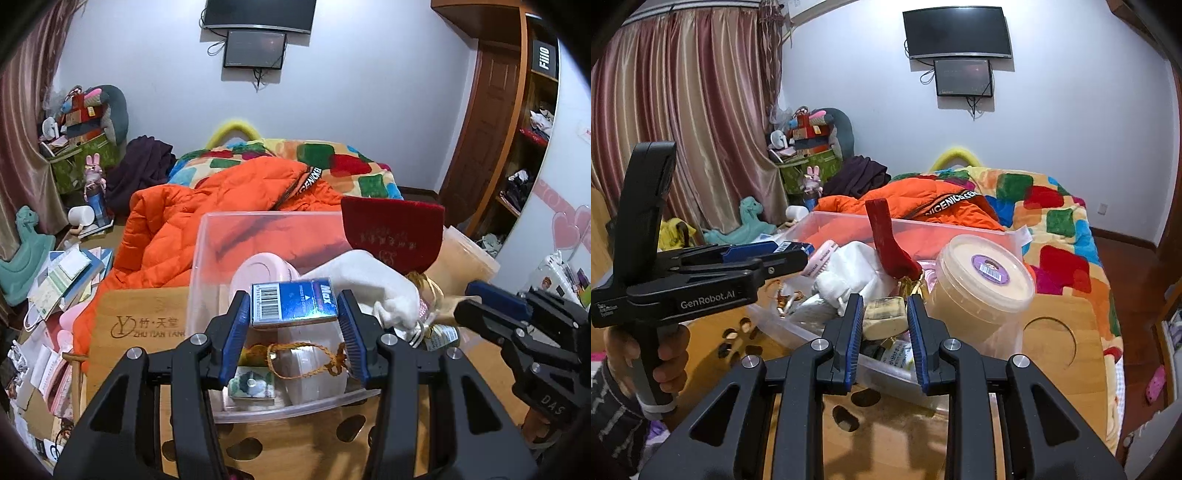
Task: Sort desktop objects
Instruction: 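Lower the blue card box and beige bar into the bin and open both tools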
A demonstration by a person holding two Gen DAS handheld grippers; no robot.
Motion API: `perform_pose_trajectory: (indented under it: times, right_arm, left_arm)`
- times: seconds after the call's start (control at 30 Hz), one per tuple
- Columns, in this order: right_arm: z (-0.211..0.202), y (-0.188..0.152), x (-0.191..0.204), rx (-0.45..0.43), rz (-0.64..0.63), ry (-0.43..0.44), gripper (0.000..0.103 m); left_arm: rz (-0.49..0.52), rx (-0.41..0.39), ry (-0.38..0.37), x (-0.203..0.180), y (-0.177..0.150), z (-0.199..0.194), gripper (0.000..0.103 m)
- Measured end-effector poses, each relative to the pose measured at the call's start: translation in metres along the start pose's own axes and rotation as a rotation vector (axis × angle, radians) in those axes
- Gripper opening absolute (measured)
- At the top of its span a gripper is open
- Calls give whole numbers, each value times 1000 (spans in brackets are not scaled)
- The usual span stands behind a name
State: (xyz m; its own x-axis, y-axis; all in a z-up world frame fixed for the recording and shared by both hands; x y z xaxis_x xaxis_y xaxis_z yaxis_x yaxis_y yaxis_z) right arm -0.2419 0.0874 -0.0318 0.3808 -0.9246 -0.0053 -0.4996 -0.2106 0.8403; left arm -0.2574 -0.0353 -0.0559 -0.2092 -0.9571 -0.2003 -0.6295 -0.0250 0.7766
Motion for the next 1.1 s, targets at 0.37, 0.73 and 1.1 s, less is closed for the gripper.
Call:
perform_pose_trajectory:
  times: [0.37, 0.73, 1.1]
  right_arm:
    - [-28, 12, 0, -89, -13, -76, 44]
    - [-60, -2, -12, -94, 37, -197, 89]
    - [-89, -25, -14, -96, 70, -233, 102]
  left_arm:
    - [47, -77, 34, -14, 10, -32, 72]
    - [34, -129, 57, -23, -4, -72, 96]
    - [30, -188, 74, -43, -34, -107, 97]
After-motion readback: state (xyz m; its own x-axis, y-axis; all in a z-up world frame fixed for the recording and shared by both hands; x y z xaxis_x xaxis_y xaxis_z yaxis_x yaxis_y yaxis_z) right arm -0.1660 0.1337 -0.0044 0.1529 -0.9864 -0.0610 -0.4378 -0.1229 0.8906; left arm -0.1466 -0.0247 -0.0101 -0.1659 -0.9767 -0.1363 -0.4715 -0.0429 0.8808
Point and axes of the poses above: each gripper's, at about its wrist camera, not at the fingertips, and z roughly the way its jaws point, x to its left, y to its top, the point moved 6 cm from there along z, roughly the way its jaws point, and after that the axes turned 7 degrees about -y, right-handed, at the moved point
